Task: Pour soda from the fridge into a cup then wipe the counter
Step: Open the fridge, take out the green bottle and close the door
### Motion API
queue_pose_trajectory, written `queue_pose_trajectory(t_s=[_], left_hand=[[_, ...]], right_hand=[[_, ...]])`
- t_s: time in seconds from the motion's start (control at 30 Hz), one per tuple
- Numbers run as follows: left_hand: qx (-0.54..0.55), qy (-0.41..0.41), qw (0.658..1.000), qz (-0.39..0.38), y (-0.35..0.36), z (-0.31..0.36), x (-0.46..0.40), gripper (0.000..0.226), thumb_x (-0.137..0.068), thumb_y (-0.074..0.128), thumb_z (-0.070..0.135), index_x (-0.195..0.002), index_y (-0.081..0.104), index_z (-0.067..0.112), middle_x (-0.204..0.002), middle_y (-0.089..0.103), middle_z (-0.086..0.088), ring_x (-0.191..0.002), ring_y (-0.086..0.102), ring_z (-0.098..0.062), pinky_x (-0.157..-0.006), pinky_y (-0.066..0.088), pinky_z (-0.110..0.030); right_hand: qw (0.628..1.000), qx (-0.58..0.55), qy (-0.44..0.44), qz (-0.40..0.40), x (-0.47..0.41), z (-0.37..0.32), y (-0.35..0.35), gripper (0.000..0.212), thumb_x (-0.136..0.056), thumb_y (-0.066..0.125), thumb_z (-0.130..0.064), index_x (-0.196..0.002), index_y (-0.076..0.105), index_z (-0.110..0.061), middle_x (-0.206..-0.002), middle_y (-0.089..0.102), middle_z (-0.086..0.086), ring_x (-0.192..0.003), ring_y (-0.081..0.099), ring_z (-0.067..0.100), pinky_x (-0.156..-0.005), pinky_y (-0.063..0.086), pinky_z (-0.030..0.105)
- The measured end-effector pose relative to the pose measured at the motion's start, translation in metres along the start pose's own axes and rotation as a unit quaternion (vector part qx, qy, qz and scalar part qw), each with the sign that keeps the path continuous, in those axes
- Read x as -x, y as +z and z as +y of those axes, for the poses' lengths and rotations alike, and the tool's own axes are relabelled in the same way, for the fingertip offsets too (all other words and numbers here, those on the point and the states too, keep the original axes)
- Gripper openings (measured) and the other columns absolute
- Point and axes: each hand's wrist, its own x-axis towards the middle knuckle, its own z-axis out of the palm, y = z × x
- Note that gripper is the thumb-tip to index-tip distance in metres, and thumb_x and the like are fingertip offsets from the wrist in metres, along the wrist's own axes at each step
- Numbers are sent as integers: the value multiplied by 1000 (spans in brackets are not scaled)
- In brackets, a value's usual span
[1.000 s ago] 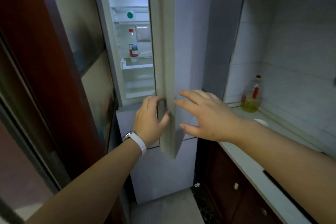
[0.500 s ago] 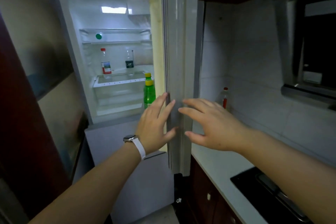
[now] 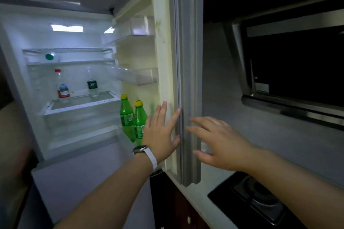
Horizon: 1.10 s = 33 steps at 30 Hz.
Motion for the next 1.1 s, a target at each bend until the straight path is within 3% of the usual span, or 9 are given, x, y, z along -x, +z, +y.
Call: queue_pose_trajectory(t_s=[0.2, 0.3, 0.5, 0.73, 0.87, 1.1], left_hand=[[36, 15, 999, -11, 26, 15, -30, 85, -78, 64, 45, -152, 28, 25, -160, 21, -16, -144, 28, -37, -105, 40, -55], [41, 38, 998, -24, 37, 12, -43, 81, -79, 57, 44, -152, 30, 22, -160, 20, -18, -144, 28, -39, -106, 40, -55], [5, 112, 993, -47, 58, 2, -65, 88, -75, 74, 41, -150, 34, 20, -161, 21, -16, -144, 29, -38, -105, 40, -55], [-22, 147, 983, -109, 83, 2, -91, 84, -91, 56, 46, -156, 6, 27, -164, -12, -7, -151, -5, -29, -118, 17, -51], [-9, 150, 980, -134, 92, 3, -105, 85, -92, 54, 47, -156, 2, 28, -164, -15, -4, -151, -8, -27, -120, 14, -50], [-3, 163, 978, -128, 113, 4, -112, 85, -89, 53, 47, -156, 4, 27, -163, -17, -6, -151, -3, -28, -118, 19, -49]], right_hand=[[998, 21, 52, -12, 5, 27, 0, 64, -88, 45, -58, -144, 35, -31, -152, 32, -1, -139, 30, 19, -110, 32, 42], [997, 30, 67, -9, -1, 34, 4, 64, -89, 45, -58, -146, 31, -33, -154, 27, -4, -141, 25, 16, -111, 27, 38], [996, 26, 86, -1, -14, 42, 15, 62, -89, 49, -57, -144, 35, -32, -152, 32, -4, -137, 30, 16, -108, 32, 38], [993, 31, 118, -5, -22, 55, 24, 64, -89, 48, -57, -146, 31, -34, -155, 26, -6, -140, 24, 13, -111, 31, 38], [990, 33, 139, -18, -22, 63, 26, 65, -90, 46, -59, -148, 26, -36, -157, 20, -9, -142, 18, 11, -112, 22, 34], [986, 28, 164, -28, -25, 73, 32, 67, -90, 47, -58, -149, 26, -35, -158, 20, -7, -143, 19, 13, -115, 26, 40]])
